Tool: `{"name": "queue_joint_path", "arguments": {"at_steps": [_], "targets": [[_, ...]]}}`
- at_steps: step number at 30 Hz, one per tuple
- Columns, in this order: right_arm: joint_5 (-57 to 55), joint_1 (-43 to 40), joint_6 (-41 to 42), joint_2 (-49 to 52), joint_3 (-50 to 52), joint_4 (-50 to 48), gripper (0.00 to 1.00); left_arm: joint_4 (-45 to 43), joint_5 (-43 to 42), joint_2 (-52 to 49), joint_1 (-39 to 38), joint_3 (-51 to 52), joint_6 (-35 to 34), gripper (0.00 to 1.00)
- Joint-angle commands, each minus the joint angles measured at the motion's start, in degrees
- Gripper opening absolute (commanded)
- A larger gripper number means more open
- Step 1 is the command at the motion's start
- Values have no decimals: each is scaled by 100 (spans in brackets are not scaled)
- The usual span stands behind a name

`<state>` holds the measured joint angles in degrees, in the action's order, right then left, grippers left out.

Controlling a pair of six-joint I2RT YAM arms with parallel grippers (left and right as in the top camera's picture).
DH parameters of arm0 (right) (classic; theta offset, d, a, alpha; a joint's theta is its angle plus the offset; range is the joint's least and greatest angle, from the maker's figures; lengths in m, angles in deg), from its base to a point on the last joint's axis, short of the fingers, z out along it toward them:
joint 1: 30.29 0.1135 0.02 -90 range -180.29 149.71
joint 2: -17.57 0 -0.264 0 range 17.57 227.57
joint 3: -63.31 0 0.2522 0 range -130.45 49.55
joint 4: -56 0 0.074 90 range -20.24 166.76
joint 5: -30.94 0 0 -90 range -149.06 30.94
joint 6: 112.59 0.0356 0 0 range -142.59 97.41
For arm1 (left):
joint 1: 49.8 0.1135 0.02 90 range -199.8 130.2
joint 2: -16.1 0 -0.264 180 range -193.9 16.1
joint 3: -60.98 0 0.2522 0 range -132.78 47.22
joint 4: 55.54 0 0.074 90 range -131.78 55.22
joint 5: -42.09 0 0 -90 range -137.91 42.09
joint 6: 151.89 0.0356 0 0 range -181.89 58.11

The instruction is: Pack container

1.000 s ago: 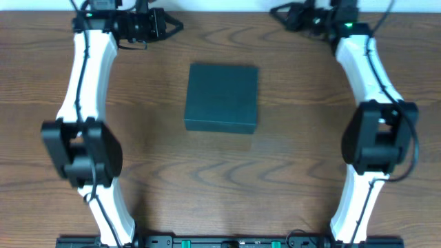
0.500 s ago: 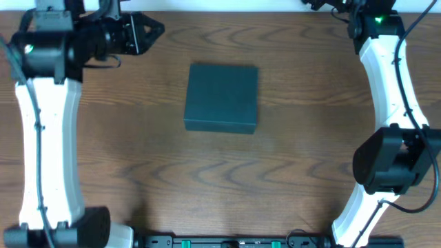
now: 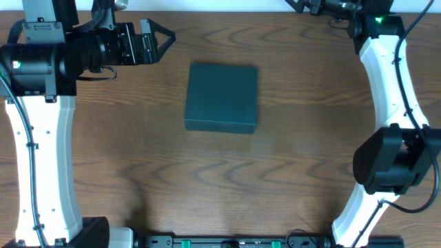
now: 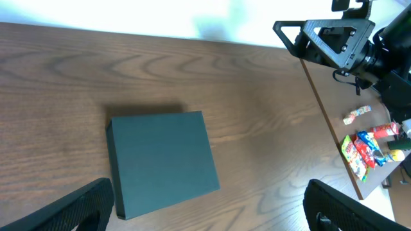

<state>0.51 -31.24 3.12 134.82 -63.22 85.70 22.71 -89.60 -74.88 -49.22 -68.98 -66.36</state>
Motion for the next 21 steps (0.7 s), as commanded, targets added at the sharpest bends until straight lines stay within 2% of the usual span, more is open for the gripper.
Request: {"name": "queue_joint_path", "arguments": {"at_steps": [1, 12, 17, 21], "targets": [[87, 28, 103, -153, -48, 17, 99, 11, 42, -9, -7, -101, -24, 95], [87, 28, 103, -153, -48, 17, 99, 28, 63, -13, -7, -101, -24, 95], [87, 28, 103, -153, -48, 17, 99, 70, 883, -7, -7, -101, -22, 95], [87, 28, 103, -153, -48, 17, 99, 166, 2144, 83, -13, -85, -61, 95]]}}
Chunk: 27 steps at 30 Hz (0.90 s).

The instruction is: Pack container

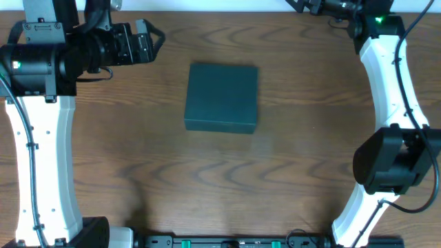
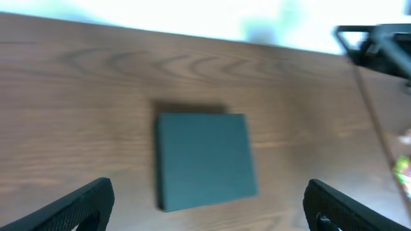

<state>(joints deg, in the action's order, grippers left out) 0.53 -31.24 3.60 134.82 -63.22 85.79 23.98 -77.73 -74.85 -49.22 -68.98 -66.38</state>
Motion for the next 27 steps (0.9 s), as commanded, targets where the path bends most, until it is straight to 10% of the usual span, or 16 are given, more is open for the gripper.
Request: {"name": "queue_joint_path", "arguments": {"at_steps": [1, 13, 27], "targets": [[85, 28, 55, -153, -48, 9, 99, 63, 1222, 107, -17, -81, -118, 95], [85, 28, 55, -153, -48, 9, 99, 0, 2935, 2120, -22, 1753, -498, 95], [85, 28, 55, -153, -48, 9, 99, -1585, 3283, 6745, -22, 7042, -992, 95]]}}
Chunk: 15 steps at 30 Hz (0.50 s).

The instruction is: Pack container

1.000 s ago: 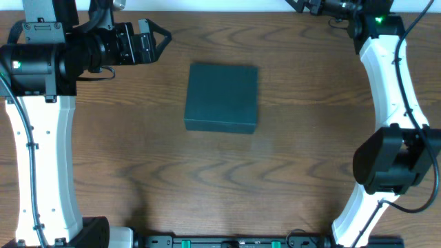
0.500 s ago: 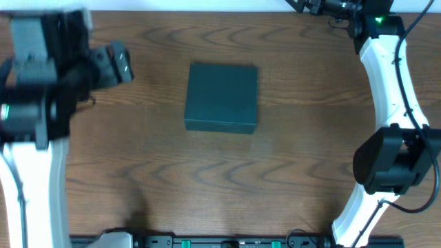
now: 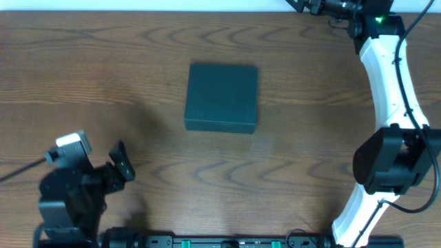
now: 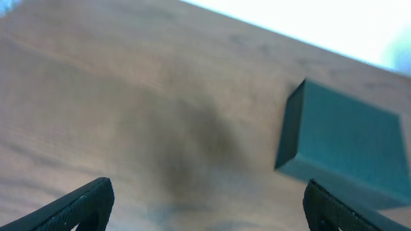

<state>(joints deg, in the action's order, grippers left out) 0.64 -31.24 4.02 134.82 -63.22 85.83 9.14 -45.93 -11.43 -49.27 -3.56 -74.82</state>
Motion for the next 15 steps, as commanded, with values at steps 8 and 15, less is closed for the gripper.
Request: {"name": "queue_joint_path", "arguments": {"at_steps": [8, 15], "targets": [[74, 28, 13, -153, -48, 7, 99, -664, -448, 1606, -17, 2155, 61, 95], [74, 28, 15, -153, -48, 4, 99, -1329, -761, 1609, -17, 2863, 289, 95]]}}
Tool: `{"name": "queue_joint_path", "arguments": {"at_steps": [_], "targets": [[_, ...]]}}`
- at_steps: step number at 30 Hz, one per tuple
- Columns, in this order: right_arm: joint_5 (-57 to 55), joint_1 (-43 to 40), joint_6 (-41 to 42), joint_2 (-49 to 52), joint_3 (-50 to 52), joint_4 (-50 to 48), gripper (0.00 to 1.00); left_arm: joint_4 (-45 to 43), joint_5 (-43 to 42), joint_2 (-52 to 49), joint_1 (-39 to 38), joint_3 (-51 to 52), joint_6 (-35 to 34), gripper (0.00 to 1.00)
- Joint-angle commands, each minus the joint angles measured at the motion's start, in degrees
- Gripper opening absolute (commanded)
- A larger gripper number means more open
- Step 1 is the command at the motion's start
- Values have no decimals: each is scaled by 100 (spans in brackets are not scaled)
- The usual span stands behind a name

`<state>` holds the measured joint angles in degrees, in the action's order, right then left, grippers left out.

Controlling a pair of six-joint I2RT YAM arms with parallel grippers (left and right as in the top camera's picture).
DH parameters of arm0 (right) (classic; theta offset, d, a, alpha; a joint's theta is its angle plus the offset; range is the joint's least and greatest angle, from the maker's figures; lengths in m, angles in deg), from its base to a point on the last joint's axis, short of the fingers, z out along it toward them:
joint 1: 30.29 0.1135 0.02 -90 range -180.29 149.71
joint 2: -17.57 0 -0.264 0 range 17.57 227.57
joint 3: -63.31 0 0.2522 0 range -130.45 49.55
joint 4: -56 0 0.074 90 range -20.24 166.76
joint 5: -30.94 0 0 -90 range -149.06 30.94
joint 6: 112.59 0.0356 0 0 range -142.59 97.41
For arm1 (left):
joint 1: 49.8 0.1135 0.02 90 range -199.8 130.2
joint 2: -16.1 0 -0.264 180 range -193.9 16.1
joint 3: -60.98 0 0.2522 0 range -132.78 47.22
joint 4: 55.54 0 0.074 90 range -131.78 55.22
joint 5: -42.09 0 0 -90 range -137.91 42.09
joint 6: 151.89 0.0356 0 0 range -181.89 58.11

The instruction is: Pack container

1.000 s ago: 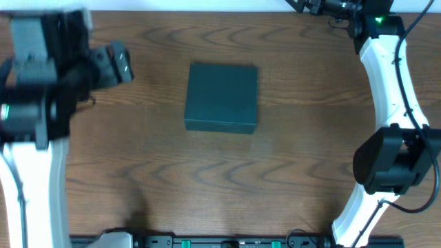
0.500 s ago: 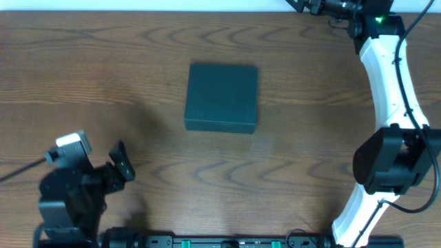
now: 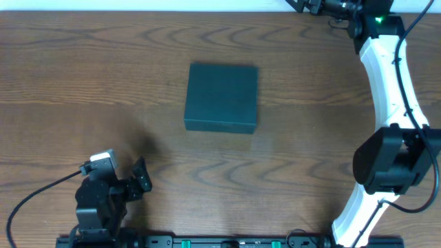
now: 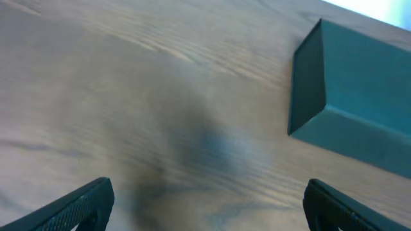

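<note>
A closed dark teal box (image 3: 222,97) lies flat in the middle of the wooden table (image 3: 310,158). In the left wrist view the box (image 4: 359,96) fills the upper right, its near corner toward the camera. My left gripper (image 3: 140,180) sits low by the table's front left edge, aimed toward the box from well short of it. It is open (image 4: 205,208), with bare wood between its fingers (image 4: 80,205). My right arm (image 3: 386,76) runs up the right side, and its gripper (image 3: 306,4) is cut off by the top edge.
A cable (image 3: 41,189) trails from the left arm's base (image 3: 96,207) at the front edge. A soft shadow falls on the wood (image 4: 212,147) ahead of the left gripper.
The left arm sits a little further right and nearer the front edge. Its camera is lower, so the box looks larger. The box and right arm have not moved.
The left gripper stood open at the table's back left, pointing toward the box, and stayed there at the following moment, drawn slightly back. Later it was low at the front left corner. Now it is there still, open. The box never moved.
</note>
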<state>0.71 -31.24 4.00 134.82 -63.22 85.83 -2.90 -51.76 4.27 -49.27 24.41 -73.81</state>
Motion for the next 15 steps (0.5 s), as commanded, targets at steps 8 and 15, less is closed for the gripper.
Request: {"name": "queue_joint_path", "arguments": {"at_steps": [8, 15], "targets": [[68, 28, 15, -153, -48, 4, 99, 39, 31, 63, -17, 103, 273, 95], [68, 28, 15, -153, -48, 4, 99, 332, 402, 852, -15, 356, 267, 95]]}}
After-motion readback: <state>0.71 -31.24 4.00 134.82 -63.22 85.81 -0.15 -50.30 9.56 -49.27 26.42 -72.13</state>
